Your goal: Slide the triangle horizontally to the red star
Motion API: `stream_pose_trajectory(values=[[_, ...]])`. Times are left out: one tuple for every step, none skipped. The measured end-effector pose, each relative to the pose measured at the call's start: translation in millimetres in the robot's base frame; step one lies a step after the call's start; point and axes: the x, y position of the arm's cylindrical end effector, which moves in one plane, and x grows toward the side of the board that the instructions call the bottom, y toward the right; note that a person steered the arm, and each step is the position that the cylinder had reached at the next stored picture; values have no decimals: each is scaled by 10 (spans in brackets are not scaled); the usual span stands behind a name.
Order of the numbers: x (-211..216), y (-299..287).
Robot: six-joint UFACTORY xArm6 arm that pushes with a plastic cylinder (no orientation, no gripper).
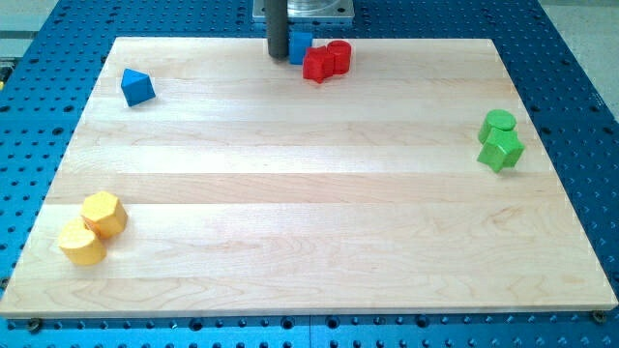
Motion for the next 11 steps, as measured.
stream_pose_trajectory(values=[[643,-773],[1420,-1710],[1571,-2546],[1381,-2611],[1117,-2189],[1100,-1585],[1203,-1753],[1134,-2408],[851,-1763],[719,-1008],[719,-1083]])
